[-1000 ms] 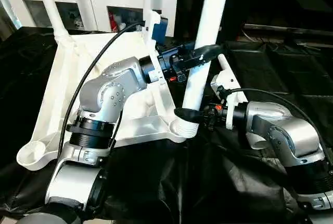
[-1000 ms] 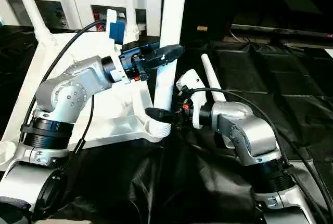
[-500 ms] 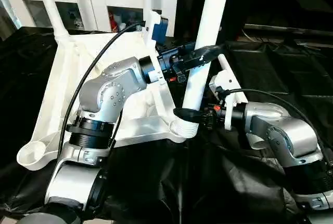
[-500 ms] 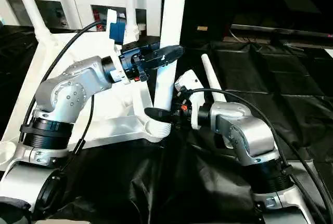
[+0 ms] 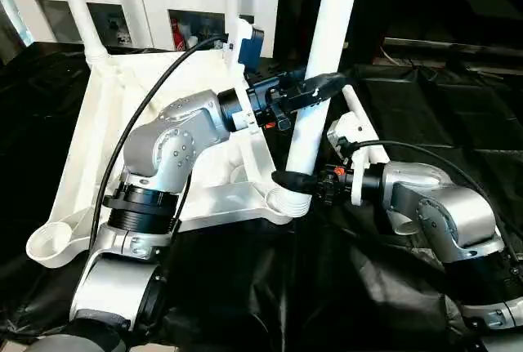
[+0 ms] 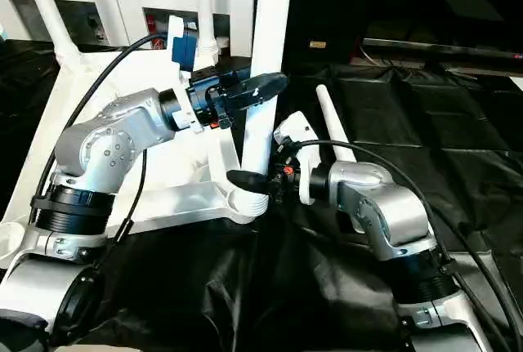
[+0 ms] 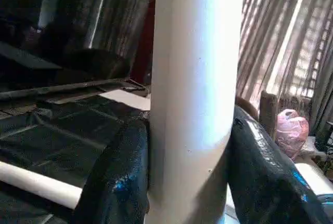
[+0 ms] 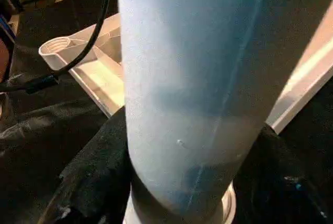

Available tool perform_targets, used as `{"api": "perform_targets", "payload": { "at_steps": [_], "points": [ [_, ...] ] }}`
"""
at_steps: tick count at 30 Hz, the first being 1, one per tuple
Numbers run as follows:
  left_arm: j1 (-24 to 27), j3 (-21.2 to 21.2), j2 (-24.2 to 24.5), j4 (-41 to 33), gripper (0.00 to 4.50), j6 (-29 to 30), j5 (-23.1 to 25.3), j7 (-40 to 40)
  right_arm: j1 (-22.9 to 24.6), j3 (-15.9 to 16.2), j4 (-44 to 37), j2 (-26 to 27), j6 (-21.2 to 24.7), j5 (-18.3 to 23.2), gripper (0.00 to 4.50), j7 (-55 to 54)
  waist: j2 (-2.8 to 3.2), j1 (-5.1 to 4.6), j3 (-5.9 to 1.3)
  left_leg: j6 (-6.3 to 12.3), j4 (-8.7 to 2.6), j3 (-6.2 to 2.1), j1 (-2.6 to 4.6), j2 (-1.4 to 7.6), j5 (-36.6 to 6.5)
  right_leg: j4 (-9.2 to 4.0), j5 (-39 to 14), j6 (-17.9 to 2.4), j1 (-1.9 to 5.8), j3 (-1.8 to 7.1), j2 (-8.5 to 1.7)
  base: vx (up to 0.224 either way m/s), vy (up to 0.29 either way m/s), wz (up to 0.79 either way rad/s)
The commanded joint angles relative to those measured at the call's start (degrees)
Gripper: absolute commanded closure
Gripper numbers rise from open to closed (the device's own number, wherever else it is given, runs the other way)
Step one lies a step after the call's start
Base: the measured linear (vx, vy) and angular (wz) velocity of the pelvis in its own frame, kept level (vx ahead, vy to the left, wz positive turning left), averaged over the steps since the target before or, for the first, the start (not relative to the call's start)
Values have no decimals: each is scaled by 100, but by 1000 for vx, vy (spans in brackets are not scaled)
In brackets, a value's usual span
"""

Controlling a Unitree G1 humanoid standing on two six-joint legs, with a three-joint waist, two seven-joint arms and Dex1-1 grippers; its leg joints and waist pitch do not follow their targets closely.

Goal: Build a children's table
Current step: Pick table leg

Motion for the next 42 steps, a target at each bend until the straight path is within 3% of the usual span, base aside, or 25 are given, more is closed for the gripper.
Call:
{"api": "perform_targets", "payload": {
  "at_steps": [1, 6, 12, 20, 21, 22, 23, 28, 31, 34, 38, 40, 41, 42],
  "points": [
    [-57, -53, 2, -121, 273, 10, -48, -96, -11, 22, 72, -56, 19, -123, 191, -51, 41, -1, -443, -13, -367, -159, 195, 369, -975, -453, -327, -1431, 246, 268, -503, 0, 0, 0],
    [-61, -55, 9, -115, 273, 12, -35, -121, -20, 5, 79, -50, 20, -105, 191, -44, 43, 2, -443, -25, -368, -160, 199, 371, -992, -454, -349, -1429, 246, 268, -504, 0, 0, 0],
    [-61, -62, 16, -120, 273, 14, -18, -145, -24, -34, 84, -16, 38, -51, 254, -47, 43, 0, -445, -17, -364, -158, 196, 366, -984, -450, -298, -1440, 248, 269, -500, 0, 0, 0],
    [-40, -121, 36, -113, 273, -61, 76, -155, -28, -31, 87, 14, 17, -50, 259, -76, 56, 4, -448, -32, -365, -161, 200, 369, -1001, -449, -268, -1459, 250, 269, -503, 0, 0, 0],
    [-113, -130, 9, 44, 273, 50, 209, 132, -28, -35, 93, 31, 1, -49, 260, -90, 63, -4, -449, -43, -366, -163, 200, 372, -1023, -446, -254, -1458, 249, 268, -499, 0, 0, 0],
    [-145, -116, -4, 111, 238, 135, 215, 212, -31, -36, 98, 37, -4, -50, 260, -95, 68, 0, -449, -51, -364, -165, 200, 369, -1025, -445, -250, -1467, 251, 265, -503, 0, 0, 0],
    [-145, -91, -13, 131, 238, 139, 198, 222, -30, -39, 99, 44, -11, -51, 260, -103, 66, -2, -451, -54, -364, -164, 196, 368, -1026, -446, -245, -1471, 253, 266, -503, 0, 0, 0],
    [-104, 354, -237, 169, 177, -301, 17, 477, -27, -242, 177, 332, -187, -13, 260, -426, 63, -5, -454, -47, -364, -165, 192, 373, -987, -438, -153, -1506, 251, 265, -507, 0, 0, 0],
    [-130, 695, -392, 199, 166, -556, -276, 472, -70, -440, 307, 558, -274, -11, 260, -782, 54, 0, -456, -44, -353, -156, 184, 351, -983, -456, -190, -1562, 251, 264, -525, 0, 0, 0],
    [-216, 1139, -476, 78, 166, -702, -578, 706, -104, -679, 435, 905, -523, 3, 261, -1229, 93, -5, -463, -86, -355, -159, 195, 356, -1044, -436, -155, -1562, 241, 262, -518, 0, 0, 0],
    [-67, 913, -122, 106, 166, -699, -118, 689, -86, -727, 414, 1003, -608, -17, 261, -1357, 117, -23, -454, -94, -391, -172, 213, 365, -1075, -443, -277, -1349, 224, 261, -479, 0, 0, 0],
    [204, 333, 332, 95, 166, -974, 645, 435, -37, -660, 442, 994, -800, -185, 261, -1392, 127, -28, -446, -143, -408, -180, 220, 376, -1138, -456, -373, -1251, 214, 267, -484, 0, 0, 0],
    [391, -75, 638, 125, 166, -1269, 1178, 303, -8, -626, 483, 979, -875, -293, 261, -1444, 101, -35, -440, -172, -426, -186, 213, 383, -1167, -472, -482, -1123, 206, 275, -482, 0, 0, 0],
    [584, -433, 939, 145, 166, -1510, 1598, 112, 14, -578, 533, 946, -957, -419, 261, -1503, 124, -48, -442, -237, -437, -184, 220, 384, -1196, -456, -554, -1041, 199, 279, -481, 0, 0, 0]
  ]
}}
